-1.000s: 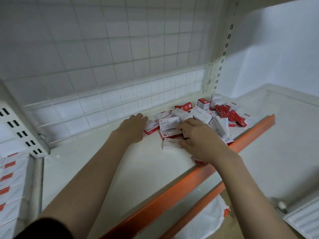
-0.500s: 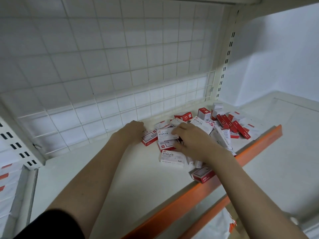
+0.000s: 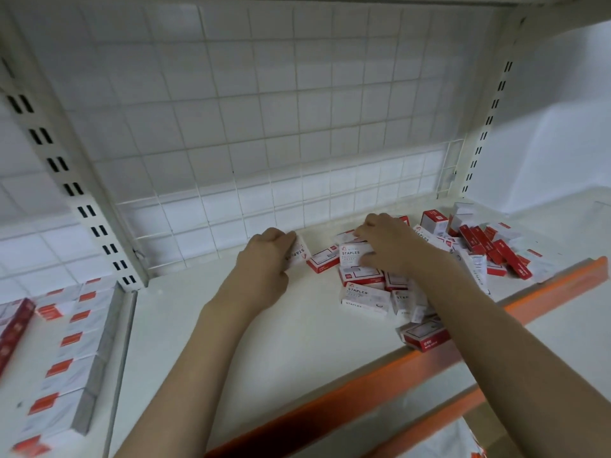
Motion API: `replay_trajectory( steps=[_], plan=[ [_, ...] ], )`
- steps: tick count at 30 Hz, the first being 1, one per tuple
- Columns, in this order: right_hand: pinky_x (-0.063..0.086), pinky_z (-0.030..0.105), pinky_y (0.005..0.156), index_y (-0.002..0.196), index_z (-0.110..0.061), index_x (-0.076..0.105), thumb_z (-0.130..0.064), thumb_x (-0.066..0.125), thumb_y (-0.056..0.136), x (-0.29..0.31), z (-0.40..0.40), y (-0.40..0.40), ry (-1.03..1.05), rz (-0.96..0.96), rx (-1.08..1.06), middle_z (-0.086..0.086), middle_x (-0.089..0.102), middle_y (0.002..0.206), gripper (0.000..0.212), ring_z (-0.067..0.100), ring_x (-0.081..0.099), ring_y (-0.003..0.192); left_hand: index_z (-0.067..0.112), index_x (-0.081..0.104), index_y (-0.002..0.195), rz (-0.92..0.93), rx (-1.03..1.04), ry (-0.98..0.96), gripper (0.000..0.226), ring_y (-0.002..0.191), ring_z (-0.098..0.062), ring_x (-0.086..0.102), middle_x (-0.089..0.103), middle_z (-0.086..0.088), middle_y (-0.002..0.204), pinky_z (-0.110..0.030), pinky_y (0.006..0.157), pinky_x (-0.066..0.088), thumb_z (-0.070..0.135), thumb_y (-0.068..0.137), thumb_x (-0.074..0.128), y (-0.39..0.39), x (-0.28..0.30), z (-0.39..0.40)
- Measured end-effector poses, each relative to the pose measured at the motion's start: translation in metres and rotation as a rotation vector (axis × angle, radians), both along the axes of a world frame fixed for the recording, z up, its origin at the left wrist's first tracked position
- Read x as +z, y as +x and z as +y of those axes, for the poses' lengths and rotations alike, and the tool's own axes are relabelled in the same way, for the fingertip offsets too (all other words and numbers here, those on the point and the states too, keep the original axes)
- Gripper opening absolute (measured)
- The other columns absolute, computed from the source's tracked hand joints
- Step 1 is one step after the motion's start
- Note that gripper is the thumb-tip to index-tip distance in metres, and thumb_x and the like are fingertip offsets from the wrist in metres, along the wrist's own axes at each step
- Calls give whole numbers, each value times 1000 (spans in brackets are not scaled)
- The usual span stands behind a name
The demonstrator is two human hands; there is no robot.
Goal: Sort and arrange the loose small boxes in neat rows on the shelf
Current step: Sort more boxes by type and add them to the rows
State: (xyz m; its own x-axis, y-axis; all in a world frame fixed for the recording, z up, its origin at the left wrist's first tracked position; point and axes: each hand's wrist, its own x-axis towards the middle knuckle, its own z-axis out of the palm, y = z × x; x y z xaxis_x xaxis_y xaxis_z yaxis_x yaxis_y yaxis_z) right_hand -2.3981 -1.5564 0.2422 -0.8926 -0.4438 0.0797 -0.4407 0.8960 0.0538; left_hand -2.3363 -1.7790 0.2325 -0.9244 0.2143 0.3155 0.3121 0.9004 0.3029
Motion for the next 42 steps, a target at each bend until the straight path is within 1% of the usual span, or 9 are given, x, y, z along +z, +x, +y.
replay_trajectory(
  steps=[5,13,18,24,27,31,35,40,42],
  plan=[
    [33,29,84,126,-19,51,-40,59,85,-1,1,-6,47,-17,8,3,50,116,47,19,45,106,5,50,131,113,-19,117,65,102,-31,51,54,-9,115,-24,83,36,-11,68,52,35,-9,-1],
    [33,26,72,88,-21,50,-24,63,81,1,-3,1,-52,-22,1,-1,58,91,15,14,46,82,15,39,140,121,84,240,70,106,-19,51,48,0,125,-21,82,37,-3,74,57,73,-12,-3],
    [43,30,75,94,-21,52,-23,63,84,0,-14,28,-226,-62,-17,-4,58,93,15,15,52,88,24,36,141,130,103,306,75,85,-15,49,40,1,114,-22,76,40,1,74,63,88,-13,-9],
    [46,31,72,92,-21,55,-26,64,83,-7,-41,72,-446,-10,56,-7,60,91,14,12,56,84,14,48,131,177,151,407,55,93,15,40,30,-1,118,-6,63,41,2,79,62,105,-20,-29],
    [47,34,72,93,-20,57,-25,65,82,-8,-66,95,-498,5,113,-7,61,90,14,13,56,84,14,48,133,200,164,417,49,99,9,44,34,-6,136,-3,70,41,5,85,57,117,-25,-47],
    [47,36,75,96,-20,59,-26,64,83,-6,-113,120,-521,-43,173,-7,61,93,15,12,56,87,13,47,135,242,230,442,49,125,-17,44,43,-8,140,-39,89,51,11,87,58,139,-26,-78],
    [47,35,74,96,-21,58,-26,63,84,-4,-166,144,-526,-67,218,-10,60,92,14,11,56,85,6,48,133,254,212,441,58,121,-6,40,47,-2,131,-11,102,30,6,78,65,164,-20,-122],
    [46,30,74,96,-24,56,-29,61,86,2,-233,178,-530,-82,239,-12,59,93,13,9,56,86,9,42,137,175,230,432,62,127,-6,33,35,6,136,2,98,23,0,80,65,205,-13,-186],
    [47,31,74,96,-23,55,-29,61,86,2,-258,192,-527,-86,243,-11,59,94,13,10,56,86,10,46,135,213,275,418,56,126,-5,35,38,9,135,-3,101,24,6,82,65,221,-11,-211]
  ],
)
